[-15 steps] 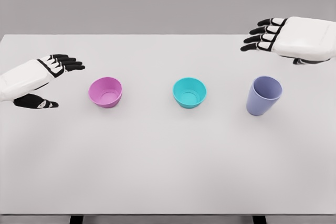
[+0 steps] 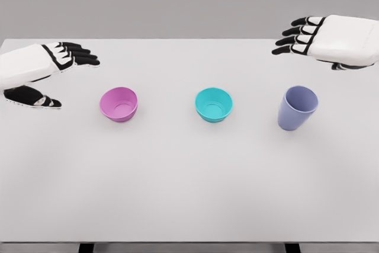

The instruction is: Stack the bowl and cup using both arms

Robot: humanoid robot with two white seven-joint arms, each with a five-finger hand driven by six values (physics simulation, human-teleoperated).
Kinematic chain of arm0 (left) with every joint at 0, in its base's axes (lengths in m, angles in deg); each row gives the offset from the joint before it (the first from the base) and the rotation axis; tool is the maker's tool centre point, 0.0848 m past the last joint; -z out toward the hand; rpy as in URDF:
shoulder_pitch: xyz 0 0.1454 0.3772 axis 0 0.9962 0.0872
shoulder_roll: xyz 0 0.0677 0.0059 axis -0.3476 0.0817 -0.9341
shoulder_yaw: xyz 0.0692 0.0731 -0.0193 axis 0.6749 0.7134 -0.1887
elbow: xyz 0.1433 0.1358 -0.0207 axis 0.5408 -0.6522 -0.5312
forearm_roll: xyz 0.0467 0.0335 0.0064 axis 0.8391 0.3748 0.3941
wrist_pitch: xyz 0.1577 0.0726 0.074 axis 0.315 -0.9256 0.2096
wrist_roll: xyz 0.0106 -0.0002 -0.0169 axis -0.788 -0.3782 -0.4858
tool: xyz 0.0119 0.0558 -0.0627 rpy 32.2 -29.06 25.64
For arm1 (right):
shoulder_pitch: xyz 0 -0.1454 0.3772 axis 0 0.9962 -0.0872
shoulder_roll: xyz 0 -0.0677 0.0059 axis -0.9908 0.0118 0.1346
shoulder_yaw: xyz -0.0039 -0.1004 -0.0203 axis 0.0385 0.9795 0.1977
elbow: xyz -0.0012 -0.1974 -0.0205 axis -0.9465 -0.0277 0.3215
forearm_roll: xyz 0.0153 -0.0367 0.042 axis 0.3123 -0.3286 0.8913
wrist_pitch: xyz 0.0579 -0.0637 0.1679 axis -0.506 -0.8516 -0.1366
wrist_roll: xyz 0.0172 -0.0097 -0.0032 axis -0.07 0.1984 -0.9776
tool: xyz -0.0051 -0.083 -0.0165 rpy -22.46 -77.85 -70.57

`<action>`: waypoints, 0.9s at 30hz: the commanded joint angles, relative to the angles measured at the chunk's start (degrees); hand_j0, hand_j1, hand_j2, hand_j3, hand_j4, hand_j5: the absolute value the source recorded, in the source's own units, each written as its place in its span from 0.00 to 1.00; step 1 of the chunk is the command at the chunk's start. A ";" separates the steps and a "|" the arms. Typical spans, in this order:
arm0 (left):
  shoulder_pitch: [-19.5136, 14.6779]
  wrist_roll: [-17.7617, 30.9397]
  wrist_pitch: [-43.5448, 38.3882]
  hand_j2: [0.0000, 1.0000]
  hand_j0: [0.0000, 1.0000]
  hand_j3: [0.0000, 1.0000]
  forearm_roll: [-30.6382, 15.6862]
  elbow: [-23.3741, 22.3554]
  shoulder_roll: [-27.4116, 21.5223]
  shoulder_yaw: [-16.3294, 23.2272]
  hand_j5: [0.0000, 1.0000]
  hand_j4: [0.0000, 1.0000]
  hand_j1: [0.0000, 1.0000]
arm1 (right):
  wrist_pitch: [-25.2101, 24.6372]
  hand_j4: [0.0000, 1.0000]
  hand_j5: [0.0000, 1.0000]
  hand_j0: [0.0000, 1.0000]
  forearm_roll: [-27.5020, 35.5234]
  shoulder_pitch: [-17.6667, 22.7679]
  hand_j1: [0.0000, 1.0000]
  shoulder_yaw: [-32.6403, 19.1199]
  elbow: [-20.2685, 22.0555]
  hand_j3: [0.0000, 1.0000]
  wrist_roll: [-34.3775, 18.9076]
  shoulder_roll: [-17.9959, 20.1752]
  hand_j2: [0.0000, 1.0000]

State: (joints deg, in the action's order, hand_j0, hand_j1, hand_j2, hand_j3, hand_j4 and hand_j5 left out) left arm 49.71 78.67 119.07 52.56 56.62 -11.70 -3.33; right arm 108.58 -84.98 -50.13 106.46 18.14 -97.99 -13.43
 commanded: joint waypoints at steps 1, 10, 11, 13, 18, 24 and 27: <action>-0.26 2.40 -0.09 1.00 1.00 1.00 -0.65 1.92 -0.15 0.51 1.00 1.00 1.00 | -0.16 1.00 1.00 1.00 0.74 -0.09 1.00 -0.46 -0.09 1.00 0.03 0.54 1.00; -21.27 2.40 -25.77 1.00 1.00 1.00 4.19 3.51 -0.50 32.49 1.00 1.00 1.00 | -0.16 1.00 1.00 1.00 0.83 0.26 1.00 -0.29 -0.88 1.00 0.03 -0.25 1.00; -22.50 2.40 -26.83 1.00 1.00 1.00 3.84 3.42 -0.50 34.43 1.00 1.00 1.00 | -0.16 1.00 1.00 1.00 0.83 0.18 1.00 -0.29 -0.97 1.00 0.03 -0.95 1.00; -23.12 2.40 -30.51 1.00 1.00 1.00 3.84 3.51 -0.77 35.66 1.00 1.00 1.00 | -0.16 1.00 1.00 1.00 0.83 0.35 1.00 -0.20 -1.24 1.00 0.03 -0.87 1.00; -23.91 2.40 -32.54 1.00 1.00 1.00 4.46 3.95 -0.85 37.34 1.00 1.00 1.00 | -0.16 1.00 1.00 1.00 0.83 0.35 1.00 -0.02 -1.41 1.00 0.03 -0.51 1.00; -24.00 2.40 -32.36 1.00 1.00 1.00 5.86 4.12 0.11 37.78 1.00 1.00 1.00 | -0.16 1.00 1.00 1.00 0.83 0.26 1.00 0.15 -1.41 1.00 0.03 -1.04 1.00; -24.08 2.40 -32.71 0.99 0.99 0.99 10.26 4.12 2.40 38.04 0.99 0.99 0.99 | -0.16 1.00 1.00 1.00 0.83 0.44 1.00 0.15 -1.41 1.00 0.03 -1.13 1.00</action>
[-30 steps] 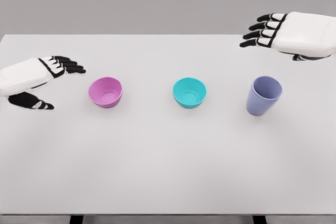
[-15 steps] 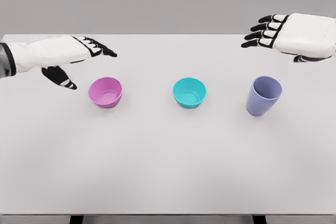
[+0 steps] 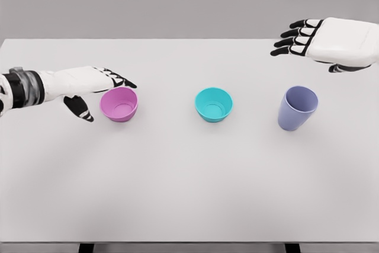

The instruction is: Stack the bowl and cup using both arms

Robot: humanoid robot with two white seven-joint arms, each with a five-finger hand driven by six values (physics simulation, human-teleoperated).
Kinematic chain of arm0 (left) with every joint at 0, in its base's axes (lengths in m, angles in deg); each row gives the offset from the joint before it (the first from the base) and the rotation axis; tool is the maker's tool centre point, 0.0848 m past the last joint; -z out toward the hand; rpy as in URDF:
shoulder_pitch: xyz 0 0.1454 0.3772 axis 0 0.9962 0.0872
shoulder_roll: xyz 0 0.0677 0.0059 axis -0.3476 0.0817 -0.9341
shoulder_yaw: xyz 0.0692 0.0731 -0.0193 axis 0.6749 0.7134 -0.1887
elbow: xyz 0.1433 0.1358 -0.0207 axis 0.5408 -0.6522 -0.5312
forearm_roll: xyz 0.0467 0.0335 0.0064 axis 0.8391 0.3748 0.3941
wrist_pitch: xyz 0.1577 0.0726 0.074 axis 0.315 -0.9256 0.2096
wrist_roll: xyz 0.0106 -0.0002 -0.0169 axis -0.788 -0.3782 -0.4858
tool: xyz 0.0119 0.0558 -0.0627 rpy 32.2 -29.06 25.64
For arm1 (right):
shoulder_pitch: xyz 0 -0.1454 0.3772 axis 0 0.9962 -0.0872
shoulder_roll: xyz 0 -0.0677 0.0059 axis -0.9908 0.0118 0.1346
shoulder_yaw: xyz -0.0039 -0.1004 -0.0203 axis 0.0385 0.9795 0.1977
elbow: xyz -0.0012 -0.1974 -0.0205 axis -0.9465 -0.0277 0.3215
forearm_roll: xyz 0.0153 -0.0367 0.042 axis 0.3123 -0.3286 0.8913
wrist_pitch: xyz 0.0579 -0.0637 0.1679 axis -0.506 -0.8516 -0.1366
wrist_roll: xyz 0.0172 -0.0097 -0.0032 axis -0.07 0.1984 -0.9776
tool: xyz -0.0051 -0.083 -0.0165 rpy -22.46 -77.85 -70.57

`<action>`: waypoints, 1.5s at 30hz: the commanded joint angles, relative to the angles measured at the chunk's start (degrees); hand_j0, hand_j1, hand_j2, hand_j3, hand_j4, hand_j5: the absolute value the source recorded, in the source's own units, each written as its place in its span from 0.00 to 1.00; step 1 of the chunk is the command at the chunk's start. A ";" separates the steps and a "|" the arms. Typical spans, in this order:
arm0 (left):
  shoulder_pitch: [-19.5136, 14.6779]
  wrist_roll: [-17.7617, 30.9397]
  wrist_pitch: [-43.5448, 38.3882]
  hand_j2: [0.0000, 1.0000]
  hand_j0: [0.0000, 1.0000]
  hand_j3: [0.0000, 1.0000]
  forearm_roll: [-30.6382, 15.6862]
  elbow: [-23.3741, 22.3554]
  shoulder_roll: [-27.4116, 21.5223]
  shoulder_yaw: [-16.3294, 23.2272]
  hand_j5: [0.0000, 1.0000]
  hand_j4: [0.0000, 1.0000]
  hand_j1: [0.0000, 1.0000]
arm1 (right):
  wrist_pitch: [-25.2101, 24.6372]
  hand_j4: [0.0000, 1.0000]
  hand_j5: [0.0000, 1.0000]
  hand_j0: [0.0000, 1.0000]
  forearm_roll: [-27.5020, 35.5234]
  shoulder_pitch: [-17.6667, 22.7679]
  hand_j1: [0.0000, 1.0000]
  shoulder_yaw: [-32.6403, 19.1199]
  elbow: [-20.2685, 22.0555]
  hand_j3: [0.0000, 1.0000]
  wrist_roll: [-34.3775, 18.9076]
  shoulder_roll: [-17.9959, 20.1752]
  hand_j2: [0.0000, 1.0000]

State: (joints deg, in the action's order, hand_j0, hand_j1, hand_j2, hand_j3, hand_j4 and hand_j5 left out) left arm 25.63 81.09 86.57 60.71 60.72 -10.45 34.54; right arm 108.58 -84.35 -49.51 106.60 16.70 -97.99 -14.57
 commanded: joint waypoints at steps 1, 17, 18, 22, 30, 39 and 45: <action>0.00 -0.02 -0.74 0.98 0.98 0.98 2.37 0.02 1.24 0.17 0.98 0.98 0.98 | -0.16 1.00 1.00 1.00 0.20 0.09 1.00 0.01 -0.06 1.00 0.03 -0.07 1.00; -0.09 -0.02 -12.34 0.98 0.98 0.98 4.13 -0.33 4.58 2.81 0.98 0.98 0.98 | -0.16 1.00 1.00 1.00 0.20 0.09 1.00 0.01 -1.20 1.00 0.03 -0.86 1.00; -0.09 -0.02 -12.34 0.98 0.98 0.98 4.13 -0.33 4.58 2.81 0.98 0.98 0.98 | -0.16 1.00 1.00 1.00 0.20 0.18 1.00 0.01 -1.20 1.00 0.03 -0.86 1.00; -0.09 -0.02 -12.43 0.98 0.98 0.98 4.13 -0.33 4.67 3.25 0.98 0.98 0.98 | -0.16 1.00 1.00 1.00 0.20 0.18 1.00 0.01 -1.20 1.00 0.03 -0.77 1.00; -0.62 -0.02 -12.34 0.98 0.98 0.98 5.27 -1.91 6.78 3.95 0.98 0.98 0.98 | -0.16 1.00 1.00 1.00 0.20 0.18 1.00 0.01 -1.20 1.00 0.03 -0.77 1.00; -0.62 -0.02 -12.34 0.98 0.98 0.98 5.36 -2.26 7.22 4.39 0.98 0.98 0.98 | -0.16 1.00 1.00 1.00 0.20 0.18 1.00 0.01 -1.20 1.00 0.03 -0.77 1.00; -0.62 -0.02 -12.34 0.98 0.98 0.98 5.36 -4.19 8.36 4.48 0.98 0.98 0.98 | -0.16 1.00 1.00 1.00 0.20 0.18 1.00 0.01 -1.20 1.00 0.03 -0.77 1.00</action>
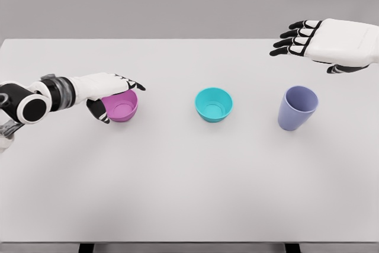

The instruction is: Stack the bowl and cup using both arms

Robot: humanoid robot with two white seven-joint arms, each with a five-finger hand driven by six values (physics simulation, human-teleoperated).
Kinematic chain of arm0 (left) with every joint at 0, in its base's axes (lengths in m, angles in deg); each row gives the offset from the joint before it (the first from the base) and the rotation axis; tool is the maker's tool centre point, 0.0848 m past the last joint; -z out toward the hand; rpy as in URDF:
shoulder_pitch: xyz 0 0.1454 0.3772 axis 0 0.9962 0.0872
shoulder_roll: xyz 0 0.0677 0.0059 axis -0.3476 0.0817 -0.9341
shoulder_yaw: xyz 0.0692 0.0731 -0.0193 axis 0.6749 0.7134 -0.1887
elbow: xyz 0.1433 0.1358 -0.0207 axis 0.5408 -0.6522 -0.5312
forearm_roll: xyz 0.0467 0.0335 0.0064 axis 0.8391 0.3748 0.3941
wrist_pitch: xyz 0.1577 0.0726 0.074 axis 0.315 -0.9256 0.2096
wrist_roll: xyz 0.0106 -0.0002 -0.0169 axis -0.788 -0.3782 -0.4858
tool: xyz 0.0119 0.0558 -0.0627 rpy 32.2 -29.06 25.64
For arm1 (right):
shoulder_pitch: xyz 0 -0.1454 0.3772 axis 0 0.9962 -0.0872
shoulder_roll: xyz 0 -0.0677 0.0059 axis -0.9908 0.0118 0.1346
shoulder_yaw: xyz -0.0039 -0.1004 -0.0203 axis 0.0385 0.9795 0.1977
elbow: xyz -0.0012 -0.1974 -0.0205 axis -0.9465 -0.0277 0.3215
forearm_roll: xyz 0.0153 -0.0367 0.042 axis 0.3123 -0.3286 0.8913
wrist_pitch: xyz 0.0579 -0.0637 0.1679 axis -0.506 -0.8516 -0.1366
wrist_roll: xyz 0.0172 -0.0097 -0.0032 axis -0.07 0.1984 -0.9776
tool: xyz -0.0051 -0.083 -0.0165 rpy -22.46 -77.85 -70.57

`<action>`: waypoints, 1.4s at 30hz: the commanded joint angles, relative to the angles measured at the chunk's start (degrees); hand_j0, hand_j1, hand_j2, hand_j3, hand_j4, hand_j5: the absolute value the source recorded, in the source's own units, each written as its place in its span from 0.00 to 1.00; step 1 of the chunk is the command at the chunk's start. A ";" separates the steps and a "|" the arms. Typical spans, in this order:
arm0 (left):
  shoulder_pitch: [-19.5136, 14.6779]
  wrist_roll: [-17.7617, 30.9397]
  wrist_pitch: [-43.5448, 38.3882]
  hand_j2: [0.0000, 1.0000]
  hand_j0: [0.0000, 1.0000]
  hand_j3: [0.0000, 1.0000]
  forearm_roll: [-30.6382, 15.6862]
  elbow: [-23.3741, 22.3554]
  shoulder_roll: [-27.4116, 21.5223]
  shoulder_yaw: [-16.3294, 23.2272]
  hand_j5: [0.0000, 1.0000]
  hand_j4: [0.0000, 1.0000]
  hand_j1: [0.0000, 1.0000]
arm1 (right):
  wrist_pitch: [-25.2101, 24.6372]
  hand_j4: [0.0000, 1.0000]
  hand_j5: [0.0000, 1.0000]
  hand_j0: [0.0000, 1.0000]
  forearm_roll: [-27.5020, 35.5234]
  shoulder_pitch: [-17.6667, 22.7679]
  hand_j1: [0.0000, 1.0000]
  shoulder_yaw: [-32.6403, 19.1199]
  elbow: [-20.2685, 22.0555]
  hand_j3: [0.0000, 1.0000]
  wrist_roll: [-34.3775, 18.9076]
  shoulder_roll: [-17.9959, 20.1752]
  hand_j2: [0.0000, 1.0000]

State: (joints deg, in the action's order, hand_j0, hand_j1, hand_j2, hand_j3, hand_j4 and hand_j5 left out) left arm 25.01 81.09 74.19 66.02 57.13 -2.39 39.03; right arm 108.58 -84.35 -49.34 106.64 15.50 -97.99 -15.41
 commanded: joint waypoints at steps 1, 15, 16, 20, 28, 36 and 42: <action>0.00 -0.02 0.13 0.98 0.98 0.98 0.05 -0.78 0.39 0.08 0.98 0.98 0.98 | -0.15 1.00 1.00 1.00 0.20 0.00 1.00 -0.03 0.00 1.00 0.03 0.06 1.00; -0.70 -0.02 0.13 0.99 0.99 0.99 0.40 -3.50 1.27 1.31 0.99 0.99 0.99 | -0.15 1.00 1.00 1.00 0.20 0.26 1.00 -0.03 0.00 1.00 0.03 0.06 1.00; -0.70 -0.02 0.13 0.99 0.99 0.99 0.40 -3.86 1.27 1.40 0.99 0.99 0.99 | -0.15 1.00 1.00 1.00 0.20 0.61 1.00 -0.11 0.00 1.00 0.03 0.06 1.00; -1.05 -0.02 0.30 0.99 0.99 0.99 0.40 -5.09 2.24 1.49 0.99 0.99 0.99 | -0.15 1.00 1.00 1.00 0.20 0.70 1.00 -0.11 -0.35 1.00 0.03 -0.03 1.00; -1.05 -0.02 0.22 0.99 0.99 0.99 0.40 -5.17 2.33 1.66 0.99 0.99 0.99 | -0.15 1.00 1.00 1.00 0.20 0.00 1.00 -1.08 -4.57 1.00 0.03 -5.30 1.00; -0.97 -0.02 0.22 0.98 0.98 0.98 0.40 -5.35 2.33 2.10 0.98 0.98 0.98 | -0.15 1.00 1.00 1.00 0.20 0.70 1.00 -1.35 -4.66 1.00 0.03 -4.77 1.00; -0.97 -0.02 0.48 0.77 0.77 0.77 0.32 -5.53 2.24 2.01 0.77 0.77 0.77 | -0.15 1.00 1.00 1.00 0.20 0.79 1.00 -1.35 -4.66 1.00 0.03 -4.77 1.00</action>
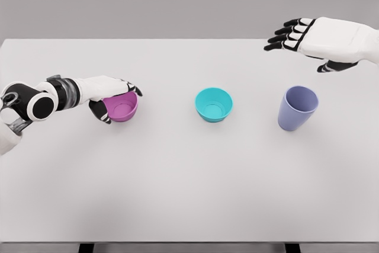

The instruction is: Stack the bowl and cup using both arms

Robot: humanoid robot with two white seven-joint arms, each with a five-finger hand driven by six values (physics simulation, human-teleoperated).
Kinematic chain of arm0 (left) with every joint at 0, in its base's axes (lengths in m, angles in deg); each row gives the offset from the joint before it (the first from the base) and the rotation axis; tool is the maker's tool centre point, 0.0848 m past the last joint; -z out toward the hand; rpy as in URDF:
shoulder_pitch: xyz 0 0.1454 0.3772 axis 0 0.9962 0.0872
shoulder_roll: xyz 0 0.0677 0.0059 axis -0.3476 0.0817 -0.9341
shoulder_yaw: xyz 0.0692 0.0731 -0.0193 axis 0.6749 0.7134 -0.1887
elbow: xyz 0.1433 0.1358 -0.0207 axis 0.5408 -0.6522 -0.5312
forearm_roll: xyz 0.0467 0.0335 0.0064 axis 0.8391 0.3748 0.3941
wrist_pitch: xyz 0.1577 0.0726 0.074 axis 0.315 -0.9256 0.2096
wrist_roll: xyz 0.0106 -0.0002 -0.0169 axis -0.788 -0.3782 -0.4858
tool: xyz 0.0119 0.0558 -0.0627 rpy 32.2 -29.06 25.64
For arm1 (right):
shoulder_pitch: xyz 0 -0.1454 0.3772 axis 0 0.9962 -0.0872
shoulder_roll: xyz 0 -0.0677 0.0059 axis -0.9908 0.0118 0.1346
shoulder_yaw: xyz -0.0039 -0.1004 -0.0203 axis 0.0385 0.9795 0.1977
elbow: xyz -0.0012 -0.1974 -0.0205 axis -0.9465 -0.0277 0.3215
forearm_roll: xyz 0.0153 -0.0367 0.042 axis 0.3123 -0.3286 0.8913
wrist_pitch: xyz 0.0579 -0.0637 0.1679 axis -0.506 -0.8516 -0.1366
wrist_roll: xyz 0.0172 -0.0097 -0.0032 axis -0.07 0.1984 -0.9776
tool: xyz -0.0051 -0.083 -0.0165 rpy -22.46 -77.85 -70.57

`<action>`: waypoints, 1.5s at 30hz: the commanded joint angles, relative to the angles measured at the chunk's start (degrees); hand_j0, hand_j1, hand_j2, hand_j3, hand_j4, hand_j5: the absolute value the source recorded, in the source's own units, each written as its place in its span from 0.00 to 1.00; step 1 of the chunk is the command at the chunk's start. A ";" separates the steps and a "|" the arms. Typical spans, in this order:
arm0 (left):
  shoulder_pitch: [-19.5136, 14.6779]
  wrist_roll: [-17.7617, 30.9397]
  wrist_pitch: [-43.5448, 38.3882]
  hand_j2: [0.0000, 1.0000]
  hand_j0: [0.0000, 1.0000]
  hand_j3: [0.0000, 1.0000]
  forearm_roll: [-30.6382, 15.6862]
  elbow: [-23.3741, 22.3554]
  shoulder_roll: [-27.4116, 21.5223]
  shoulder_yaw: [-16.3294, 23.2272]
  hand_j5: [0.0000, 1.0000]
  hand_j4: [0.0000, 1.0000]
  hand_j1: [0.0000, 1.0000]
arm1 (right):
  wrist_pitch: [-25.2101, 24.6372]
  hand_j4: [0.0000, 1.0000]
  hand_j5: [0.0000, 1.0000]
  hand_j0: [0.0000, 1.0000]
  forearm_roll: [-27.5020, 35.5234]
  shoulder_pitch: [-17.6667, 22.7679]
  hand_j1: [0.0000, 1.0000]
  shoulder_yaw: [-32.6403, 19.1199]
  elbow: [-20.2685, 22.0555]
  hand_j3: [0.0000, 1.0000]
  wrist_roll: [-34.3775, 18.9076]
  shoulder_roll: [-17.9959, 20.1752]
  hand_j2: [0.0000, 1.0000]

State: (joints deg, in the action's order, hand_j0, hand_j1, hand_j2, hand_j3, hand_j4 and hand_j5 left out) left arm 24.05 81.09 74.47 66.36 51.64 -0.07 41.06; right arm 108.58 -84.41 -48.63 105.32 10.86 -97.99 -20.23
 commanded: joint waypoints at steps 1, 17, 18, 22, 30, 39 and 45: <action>0.00 -0.02 0.19 0.76 0.76 0.76 -0.02 -0.03 -0.09 -0.11 0.76 0.76 0.76 | -0.16 1.00 1.00 1.00 0.18 0.00 1.00 -0.03 -0.02 1.00 0.03 0.05 1.00; -2.11 -0.02 0.37 0.61 0.61 0.61 -0.90 3.75 -0.53 -0.64 0.61 0.61 0.61 | -0.16 1.00 1.00 1.00 0.27 -0.09 1.00 -0.03 -0.02 1.00 0.03 0.05 1.00; -2.11 -0.02 0.46 0.61 0.61 0.61 -0.90 3.75 -0.53 -0.64 0.61 0.61 0.61 | -0.16 1.00 1.00 1.00 0.18 -0.09 1.00 -0.03 -0.02 1.00 0.03 0.05 1.00; -2.81 -0.02 0.63 0.61 0.61 0.61 -0.99 4.89 -0.53 -0.64 0.61 0.61 0.61 | -0.16 1.00 1.00 1.00 0.27 -0.09 1.00 -0.03 -0.02 1.00 0.03 0.05 1.00; -3.69 -0.02 0.72 0.61 0.61 0.61 -0.90 6.29 0.00 -0.55 0.61 0.61 0.61 | -0.16 1.00 1.00 1.00 0.27 -0.09 1.00 -0.03 -0.10 1.00 0.03 0.05 1.00; -5.01 -0.02 4.50 0.61 0.61 0.61 -0.73 6.74 2.81 -0.20 0.61 0.61 0.61 | -0.16 1.00 1.00 1.00 0.18 -0.09 1.00 -0.03 -0.10 1.00 0.03 -0.04 1.00; -6.06 -0.02 7.05 0.61 0.61 0.61 -0.55 6.82 5.01 -0.11 0.61 0.61 0.61 | -0.16 1.00 1.00 1.00 0.18 -0.18 1.00 -0.03 -0.10 1.00 0.03 -0.04 1.00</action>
State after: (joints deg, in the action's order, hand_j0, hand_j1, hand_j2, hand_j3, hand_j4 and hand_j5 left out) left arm 17.98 81.15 80.38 65.77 58.39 4.28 40.96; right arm 108.58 -84.44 -48.81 105.32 10.78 -97.99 -20.33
